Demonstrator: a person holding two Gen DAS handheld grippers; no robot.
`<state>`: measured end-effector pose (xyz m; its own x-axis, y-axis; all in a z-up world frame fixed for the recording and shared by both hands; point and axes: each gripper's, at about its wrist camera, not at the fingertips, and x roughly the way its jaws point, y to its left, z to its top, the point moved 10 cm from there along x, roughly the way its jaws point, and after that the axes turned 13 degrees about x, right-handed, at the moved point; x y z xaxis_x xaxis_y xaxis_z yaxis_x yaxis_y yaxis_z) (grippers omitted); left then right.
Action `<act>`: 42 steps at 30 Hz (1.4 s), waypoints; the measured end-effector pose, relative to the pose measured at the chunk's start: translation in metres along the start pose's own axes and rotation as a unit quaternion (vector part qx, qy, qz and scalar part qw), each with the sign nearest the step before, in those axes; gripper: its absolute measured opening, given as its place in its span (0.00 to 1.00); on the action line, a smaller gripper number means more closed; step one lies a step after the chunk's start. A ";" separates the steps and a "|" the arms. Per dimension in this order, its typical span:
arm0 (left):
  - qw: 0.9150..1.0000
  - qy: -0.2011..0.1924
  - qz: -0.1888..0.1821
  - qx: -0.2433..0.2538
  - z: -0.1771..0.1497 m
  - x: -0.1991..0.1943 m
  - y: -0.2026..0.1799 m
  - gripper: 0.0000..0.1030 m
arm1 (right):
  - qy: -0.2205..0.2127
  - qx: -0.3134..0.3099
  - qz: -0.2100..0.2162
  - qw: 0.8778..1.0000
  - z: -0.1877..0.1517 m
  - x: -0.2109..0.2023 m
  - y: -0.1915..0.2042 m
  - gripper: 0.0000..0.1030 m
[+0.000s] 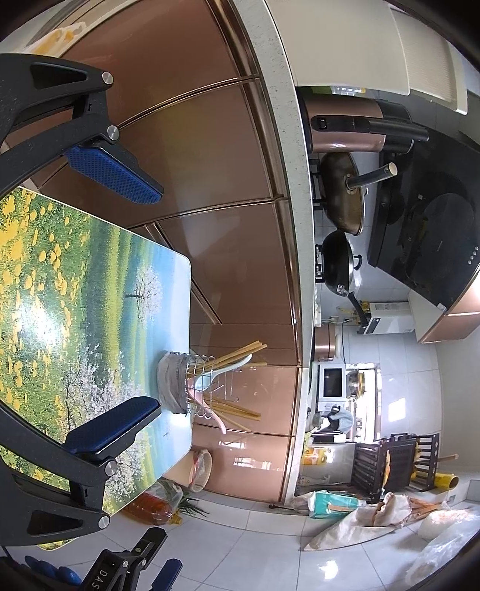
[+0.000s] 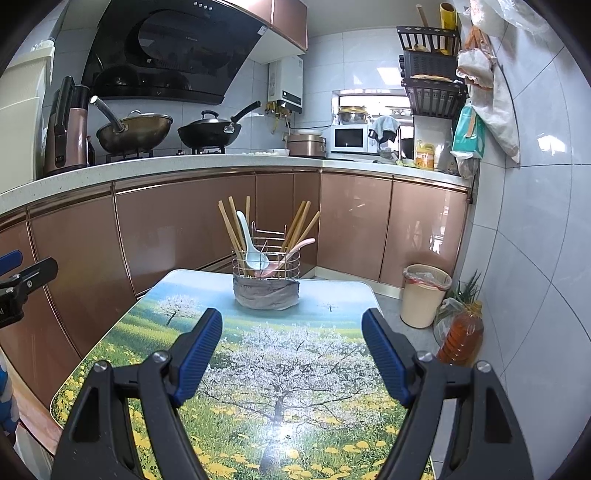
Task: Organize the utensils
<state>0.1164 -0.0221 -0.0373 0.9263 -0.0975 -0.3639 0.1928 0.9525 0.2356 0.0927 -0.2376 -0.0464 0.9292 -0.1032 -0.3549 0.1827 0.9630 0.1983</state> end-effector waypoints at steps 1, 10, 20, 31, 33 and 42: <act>1.000 0.001 0.000 -0.001 0.000 0.000 0.000 1.00 | 0.001 0.000 0.000 1.000 -0.001 0.001 0.000 0.75; 1.000 0.010 0.000 -0.003 -0.005 0.005 0.001 1.00 | 0.005 0.004 -0.003 1.000 -0.004 0.005 -0.003 0.75; 1.000 0.011 -0.004 -0.002 -0.007 0.005 -0.004 1.00 | 0.006 0.010 -0.007 1.000 -0.004 0.006 -0.006 0.75; 1.000 0.009 -0.014 0.002 -0.006 0.006 -0.010 1.00 | 0.007 0.017 -0.008 1.000 -0.005 0.006 -0.011 0.75; 1.000 0.009 -0.015 0.002 -0.006 0.006 -0.012 1.00 | 0.007 0.018 -0.009 1.000 -0.005 0.006 -0.012 0.75; 1.000 0.010 -0.018 0.003 -0.007 0.006 -0.015 1.00 | 0.006 0.018 -0.011 1.000 -0.006 0.005 -0.015 0.75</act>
<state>0.1171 -0.0347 -0.0494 0.9122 -0.1256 -0.3900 0.2279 0.9465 0.2283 0.0932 -0.2516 -0.0564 0.9213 -0.1210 -0.3695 0.2145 0.9508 0.2234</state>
